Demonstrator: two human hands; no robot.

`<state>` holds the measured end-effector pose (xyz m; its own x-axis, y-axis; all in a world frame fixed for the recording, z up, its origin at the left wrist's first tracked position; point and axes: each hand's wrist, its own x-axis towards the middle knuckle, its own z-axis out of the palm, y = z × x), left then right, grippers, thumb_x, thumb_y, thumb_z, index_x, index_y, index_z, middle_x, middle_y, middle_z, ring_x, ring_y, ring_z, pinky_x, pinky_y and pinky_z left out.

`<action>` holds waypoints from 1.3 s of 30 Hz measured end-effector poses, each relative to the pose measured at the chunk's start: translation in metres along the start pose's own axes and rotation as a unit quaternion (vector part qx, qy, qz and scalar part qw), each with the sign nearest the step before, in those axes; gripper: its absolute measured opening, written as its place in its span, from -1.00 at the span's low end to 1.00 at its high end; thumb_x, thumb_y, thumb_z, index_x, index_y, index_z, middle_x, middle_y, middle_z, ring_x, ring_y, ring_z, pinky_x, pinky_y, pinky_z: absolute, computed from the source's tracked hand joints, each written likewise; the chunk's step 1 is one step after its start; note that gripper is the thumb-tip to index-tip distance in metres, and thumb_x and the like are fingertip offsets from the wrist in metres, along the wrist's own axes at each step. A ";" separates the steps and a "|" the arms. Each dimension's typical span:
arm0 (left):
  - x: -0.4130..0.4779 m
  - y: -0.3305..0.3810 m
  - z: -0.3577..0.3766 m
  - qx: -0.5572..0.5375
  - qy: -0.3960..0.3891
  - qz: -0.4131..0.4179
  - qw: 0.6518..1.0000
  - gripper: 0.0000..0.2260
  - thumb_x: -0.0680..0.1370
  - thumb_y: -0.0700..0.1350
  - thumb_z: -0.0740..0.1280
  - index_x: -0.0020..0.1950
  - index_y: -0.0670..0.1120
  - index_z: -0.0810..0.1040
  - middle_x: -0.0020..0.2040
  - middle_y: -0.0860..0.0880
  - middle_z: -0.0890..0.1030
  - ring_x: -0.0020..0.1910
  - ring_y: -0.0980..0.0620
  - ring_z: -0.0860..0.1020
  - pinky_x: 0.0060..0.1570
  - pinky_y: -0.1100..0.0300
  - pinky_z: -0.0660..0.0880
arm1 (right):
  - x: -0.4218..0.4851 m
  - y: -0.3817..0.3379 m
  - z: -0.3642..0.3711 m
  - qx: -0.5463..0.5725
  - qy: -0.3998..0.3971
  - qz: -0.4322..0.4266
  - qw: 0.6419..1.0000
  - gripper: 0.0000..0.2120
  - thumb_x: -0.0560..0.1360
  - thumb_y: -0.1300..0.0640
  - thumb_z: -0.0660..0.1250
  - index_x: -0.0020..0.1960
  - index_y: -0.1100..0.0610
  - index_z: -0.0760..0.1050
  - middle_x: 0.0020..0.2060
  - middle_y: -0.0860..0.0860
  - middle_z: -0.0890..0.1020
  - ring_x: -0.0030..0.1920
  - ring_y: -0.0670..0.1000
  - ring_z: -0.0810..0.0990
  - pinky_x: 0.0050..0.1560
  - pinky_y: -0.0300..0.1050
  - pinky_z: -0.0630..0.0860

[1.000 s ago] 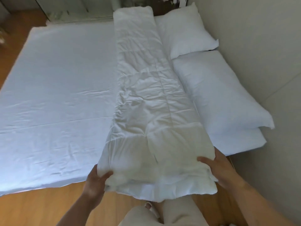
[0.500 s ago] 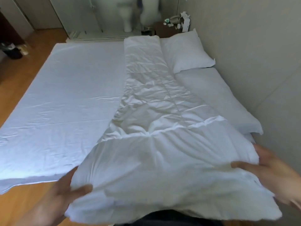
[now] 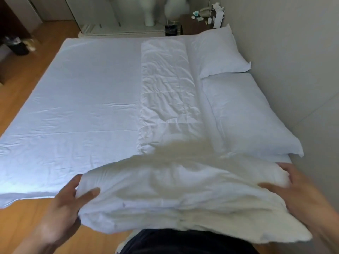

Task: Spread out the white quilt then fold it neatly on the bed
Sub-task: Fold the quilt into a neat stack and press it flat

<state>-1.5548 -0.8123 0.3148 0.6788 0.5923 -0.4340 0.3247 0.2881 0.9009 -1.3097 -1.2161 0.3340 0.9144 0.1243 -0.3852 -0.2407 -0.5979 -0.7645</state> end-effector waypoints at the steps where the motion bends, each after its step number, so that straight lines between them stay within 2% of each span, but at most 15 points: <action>1: 0.016 0.010 0.011 -0.004 0.004 0.013 1.000 -0.79 0.43 -0.21 0.44 0.04 -0.19 0.54 -0.15 -0.32 0.63 -0.27 -0.12 0.67 -0.37 0.17 0.61 | 0.019 -0.011 0.002 0.004 0.008 -0.025 1.000 -0.47 0.36 0.15 0.60 0.22 -0.04 0.43 -0.07 -0.07 0.57 -0.12 -0.06 0.54 -0.20 -0.12 0.41; 3: 0.055 0.028 0.031 0.007 0.068 0.045 0.997 -0.82 0.44 -0.11 0.46 -0.05 -0.11 0.52 -0.25 -0.19 0.60 -0.37 0.04 0.62 -0.43 0.26 0.53 | 0.061 -0.032 0.008 0.032 0.025 -0.050 0.998 -0.40 0.37 0.10 0.60 0.31 -0.10 0.40 0.08 -0.04 0.54 0.04 0.03 0.55 -0.08 -0.08 0.46; 6: 0.120 0.046 0.062 -0.021 0.104 0.066 0.992 -0.84 0.61 -0.26 0.33 -0.13 -0.05 0.48 -0.35 -0.02 0.58 -0.36 0.07 0.59 -0.40 0.31 0.53 | 0.129 -0.061 0.022 0.088 0.024 -0.080 0.993 -0.40 0.40 0.11 0.58 0.34 -0.17 0.42 0.21 -0.11 0.49 0.17 -0.03 0.49 0.14 -0.11 0.47; 9: 0.184 0.059 0.087 -0.039 0.136 0.057 0.988 -0.81 0.61 -0.29 0.32 -0.13 -0.03 0.48 -0.31 0.00 0.59 -0.34 0.08 0.60 -0.37 0.28 0.55 | 0.204 -0.079 0.036 0.122 -0.011 -0.094 0.988 -0.52 0.44 0.20 0.54 0.27 -0.12 0.52 0.10 -0.23 0.58 0.06 -0.19 0.60 -0.09 -0.37 0.53; 12: 0.239 0.081 0.114 -0.043 0.157 0.037 0.986 -0.80 0.60 -0.28 0.34 -0.13 -0.02 0.47 -0.27 -0.03 0.57 -0.36 0.07 0.58 -0.41 0.26 0.53 | 0.280 -0.091 0.046 0.128 -0.029 -0.089 0.987 -0.59 0.44 0.31 0.50 0.18 -0.06 0.60 0.02 -0.20 0.65 -0.02 -0.23 0.64 -0.16 -0.42 0.56; 18: 0.351 0.098 0.158 -0.042 0.183 -0.044 0.981 -0.81 0.57 -0.27 0.38 -0.12 -0.05 0.43 -0.24 -0.09 0.54 -0.29 -0.04 0.58 -0.35 0.14 0.49 | 0.405 -0.100 0.079 0.070 -0.061 -0.062 0.994 -0.60 0.41 0.25 0.53 0.11 -0.15 0.60 0.08 -0.17 0.66 0.13 -0.06 0.63 0.25 0.03 0.56; 21: 0.391 0.103 0.169 -0.045 0.204 -0.071 0.975 -0.82 0.56 -0.25 0.39 -0.12 -0.04 0.43 -0.21 -0.09 0.56 -0.23 -0.08 0.56 -0.28 0.10 0.50 | 0.445 -0.110 0.094 0.048 -0.077 -0.053 0.994 -0.62 0.41 0.26 0.52 0.11 -0.13 0.60 0.06 -0.15 0.67 0.11 -0.04 0.63 0.27 0.12 0.55; 24: 0.428 0.123 0.172 -0.063 0.212 -0.066 0.973 -0.74 0.56 -0.29 0.38 -0.20 -0.01 0.40 -0.25 -0.07 0.56 -0.29 -0.04 0.58 -0.38 0.14 0.53 | 0.488 -0.129 0.104 0.048 -0.084 -0.049 0.994 -0.63 0.41 0.27 0.52 0.10 -0.11 0.62 0.04 -0.12 0.68 0.08 -0.03 0.65 0.23 0.05 0.57; 27: 0.481 0.147 0.173 -0.076 0.208 -0.039 0.974 -0.68 0.56 -0.32 0.37 -0.23 0.03 0.37 -0.19 -0.09 0.56 -0.25 -0.04 0.61 -0.39 0.13 0.57 | 0.539 -0.158 0.116 0.072 -0.074 -0.069 0.992 -0.64 0.42 0.31 0.51 0.11 -0.03 0.63 0.04 -0.08 0.68 0.02 -0.14 0.65 0.11 -0.19 0.57; 30: 0.553 0.155 0.178 -0.061 0.220 -0.035 0.973 -0.80 0.54 -0.26 0.41 -0.13 -0.04 0.43 -0.05 -0.13 0.60 -0.16 -0.04 0.62 -0.19 0.05 0.60 | 0.598 -0.180 0.141 0.081 -0.063 -0.061 0.993 -0.68 0.45 0.27 0.49 0.14 0.01 0.63 0.08 -0.04 0.66 0.00 -0.14 0.62 0.13 -0.17 0.55; 33: 0.628 0.133 0.189 -0.054 0.227 -0.042 0.971 -0.81 0.57 -0.10 0.38 0.14 -0.05 0.44 0.09 -0.17 0.61 -0.11 -0.06 0.62 -0.06 0.03 0.58 | 0.653 -0.181 0.170 0.091 -0.121 0.056 0.987 -0.61 0.53 0.12 0.45 0.35 0.01 0.53 0.28 -0.01 0.58 0.16 0.01 0.58 0.04 -0.15 0.58; 35: 0.664 0.106 0.198 0.021 0.198 -0.083 0.976 -0.59 0.58 0.08 0.34 0.38 0.04 0.34 0.25 -0.14 0.59 0.07 -0.09 0.62 0.17 -0.06 0.53 | 0.672 -0.181 0.188 0.056 -0.154 0.130 0.978 -0.42 0.53 -0.12 0.43 0.48 0.03 0.38 0.38 -0.03 0.46 0.23 0.04 0.51 -0.06 -0.24 0.60; 36: 0.675 0.089 0.202 0.138 0.175 -0.085 0.971 -0.46 0.57 0.16 0.33 0.49 0.09 0.25 0.35 -0.11 0.52 0.21 -0.11 0.58 0.27 -0.10 0.48 | 0.678 -0.179 0.199 0.014 -0.115 0.134 0.984 -0.27 0.45 -0.27 0.43 0.50 0.02 0.33 0.42 0.01 0.42 0.28 0.10 0.49 0.06 -0.14 0.62; 37: 0.680 0.072 0.206 0.292 0.137 -0.052 0.945 -0.37 0.55 0.23 0.31 0.55 0.13 0.16 0.44 -0.08 0.44 0.34 -0.11 0.50 0.34 -0.09 0.43 | 0.678 -0.175 0.210 -0.046 -0.063 0.099 0.992 -0.14 0.39 -0.37 0.42 0.54 0.01 0.27 0.47 0.08 0.37 0.37 0.15 0.43 0.26 0.00 0.54; 39: 0.684 0.042 0.215 0.524 0.034 0.092 0.846 -0.29 0.53 0.33 0.22 0.60 0.14 0.07 0.56 -0.05 0.27 0.51 -0.09 0.28 0.45 -0.06 0.30 | 0.665 -0.167 0.239 -0.171 -0.035 -0.065 0.983 -0.10 0.41 -0.37 0.40 0.59 -0.03 0.16 0.58 0.13 0.18 0.56 0.13 0.20 0.51 0.04 0.25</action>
<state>-0.9354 -0.5571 0.0560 0.7533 0.6071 -0.2530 0.6476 -0.6179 0.4459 -0.7393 -0.8445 0.0820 0.9030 0.2643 -0.3387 0.0112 -0.8026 -0.5964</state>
